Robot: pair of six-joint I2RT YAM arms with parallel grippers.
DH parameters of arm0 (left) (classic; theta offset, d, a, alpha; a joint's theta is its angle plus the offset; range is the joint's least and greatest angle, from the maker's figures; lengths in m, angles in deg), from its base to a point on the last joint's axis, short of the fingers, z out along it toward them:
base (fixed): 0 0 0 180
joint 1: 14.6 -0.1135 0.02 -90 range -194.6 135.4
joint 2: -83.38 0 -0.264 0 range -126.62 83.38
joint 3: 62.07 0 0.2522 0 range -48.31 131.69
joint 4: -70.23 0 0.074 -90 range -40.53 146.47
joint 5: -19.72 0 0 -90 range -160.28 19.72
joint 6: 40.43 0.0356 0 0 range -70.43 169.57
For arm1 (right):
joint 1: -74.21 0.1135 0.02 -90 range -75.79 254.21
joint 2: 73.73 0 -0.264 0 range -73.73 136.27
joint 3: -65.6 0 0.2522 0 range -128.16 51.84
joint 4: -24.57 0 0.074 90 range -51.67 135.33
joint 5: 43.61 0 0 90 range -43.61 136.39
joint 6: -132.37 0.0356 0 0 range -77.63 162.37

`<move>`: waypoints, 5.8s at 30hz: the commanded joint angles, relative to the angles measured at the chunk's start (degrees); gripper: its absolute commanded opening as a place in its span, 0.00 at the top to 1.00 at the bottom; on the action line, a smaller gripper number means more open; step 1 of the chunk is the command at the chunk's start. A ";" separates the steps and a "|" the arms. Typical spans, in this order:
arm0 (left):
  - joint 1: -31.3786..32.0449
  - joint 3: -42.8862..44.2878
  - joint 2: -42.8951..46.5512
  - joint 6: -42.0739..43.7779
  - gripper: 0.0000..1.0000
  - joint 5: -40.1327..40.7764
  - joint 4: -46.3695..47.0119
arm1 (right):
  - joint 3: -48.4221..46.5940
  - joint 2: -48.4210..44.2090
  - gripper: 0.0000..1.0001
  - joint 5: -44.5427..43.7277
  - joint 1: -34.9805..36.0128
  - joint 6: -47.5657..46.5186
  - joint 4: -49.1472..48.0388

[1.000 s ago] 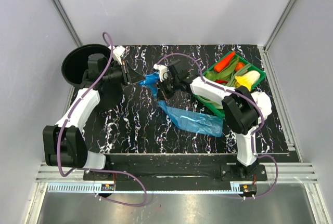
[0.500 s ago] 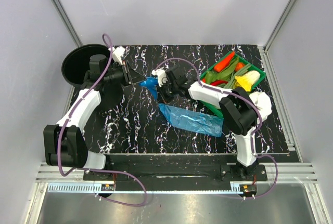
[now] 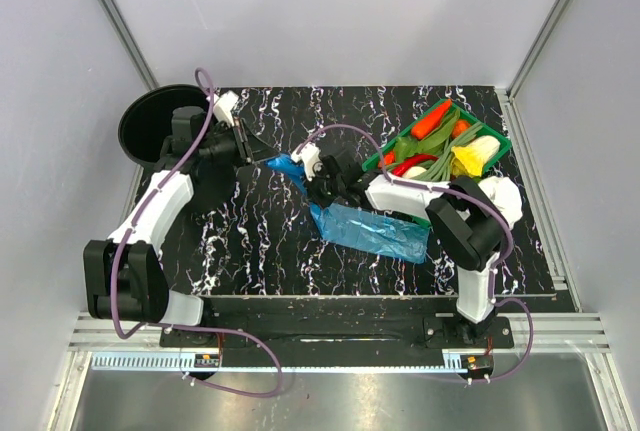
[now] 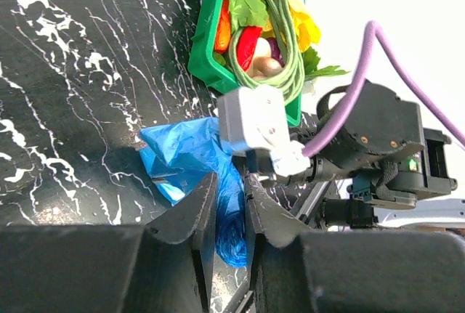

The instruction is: Put the trash bags into the trash bin

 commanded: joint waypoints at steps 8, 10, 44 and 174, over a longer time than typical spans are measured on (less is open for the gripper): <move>-6.03 8.78 2.16 0.01 1.00 7.34 3.54 | 7.43 -3.37 1.00 -9.75 0.81 -7.85 4.26; -6.29 9.49 2.16 0.19 1.00 8.05 2.92 | 8.57 -4.34 1.00 -10.72 0.90 -8.99 4.34; 14.80 9.14 -18.66 27.70 0.44 15.43 -21.07 | 10.24 -10.23 1.00 -12.40 0.64 -11.37 15.42; 21.13 8.70 -25.79 33.23 1.00 21.42 -14.75 | -12.78 2.23 0.14 14.41 -16.24 -10.84 36.51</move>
